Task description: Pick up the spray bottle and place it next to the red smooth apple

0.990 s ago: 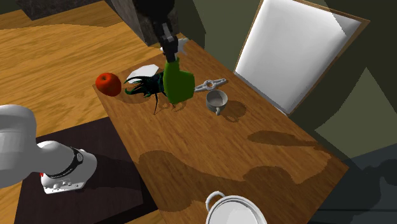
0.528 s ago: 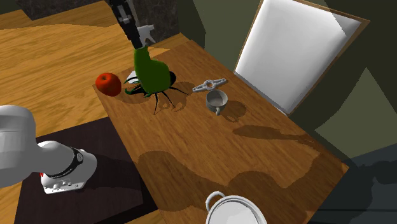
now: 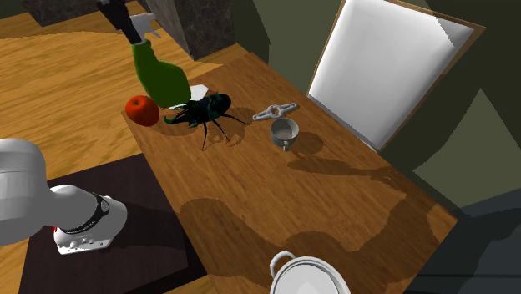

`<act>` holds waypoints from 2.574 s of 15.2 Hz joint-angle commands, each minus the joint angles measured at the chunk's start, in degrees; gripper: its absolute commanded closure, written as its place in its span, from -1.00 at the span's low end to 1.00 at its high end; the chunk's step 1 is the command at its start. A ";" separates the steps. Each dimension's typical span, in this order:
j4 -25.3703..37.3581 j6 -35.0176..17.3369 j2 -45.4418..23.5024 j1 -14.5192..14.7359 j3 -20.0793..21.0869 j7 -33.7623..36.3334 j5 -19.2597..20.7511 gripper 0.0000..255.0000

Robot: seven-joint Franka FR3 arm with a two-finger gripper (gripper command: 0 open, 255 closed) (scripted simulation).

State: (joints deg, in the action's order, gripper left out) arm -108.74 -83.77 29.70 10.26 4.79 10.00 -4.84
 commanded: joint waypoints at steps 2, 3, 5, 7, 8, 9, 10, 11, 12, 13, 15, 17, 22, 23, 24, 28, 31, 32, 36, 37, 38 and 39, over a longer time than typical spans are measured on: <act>-0.63 1.85 2.76 1.02 2.68 3.73 -1.37 1.00; -0.69 2.45 3.53 1.35 3.56 4.93 -1.86 1.00; -0.60 3.67 4.92 1.98 5.35 7.36 -2.91 1.00; -0.25 4.89 6.08 2.58 7.20 9.84 -4.02 1.00; 0.02 5.49 6.58 2.87 8.14 11.11 -4.59 1.00; 0.35 6.09 7.02 3.16 9.08 12.39 -5.17 1.00; 0.75 6.68 7.40 3.44 10.05 13.70 -5.76 1.00; 1.21 7.27 7.73 3.69 11.03 15.01 -6.37 1.00; 1.73 7.84 8.00 3.93 12.02 16.34 -6.97 1.00; 2.22 8.32 8.18 4.12 12.87 17.48 -7.49 1.00; -0.14 6.93 9.16 4.26 12.92 17.25 -7.69 1.00; -2.44 5.56 10.09 4.41 12.99 17.04 -7.89 1.00; -7.95 2.17 12.22 4.78 13.23 16.57 -8.40 1.00; -9.01 1.50 12.62 4.85 13.29 16.48 -8.51 1.00; -10.06 0.83 13.00 4.93 13.36 16.40 -8.62 1.00; -14.15 -1.84 14.43 5.23 13.67 16.08 -9.08 1.00; -17.11 -3.83 15.40 5.46 13.95 15.86 -9.44 1.00; -18.07 -4.49 15.70 5.53 14.05 15.79 -9.57 1.00; -21.84 -7.16 16.81 5.84 14.49 15.53 -10.10 1.00; -22.76 -7.83 17.06 5.92 14.61 15.46 -10.24 1.00; -23.67 -8.50 17.30 6.00 14.74 15.40 -10.38 1.00; -24.57 -9.17 17.53 6.08 14.87 15.34 -10.52 1.00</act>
State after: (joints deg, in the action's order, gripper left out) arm -132.32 -92.33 46.82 16.23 19.60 25.44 -15.23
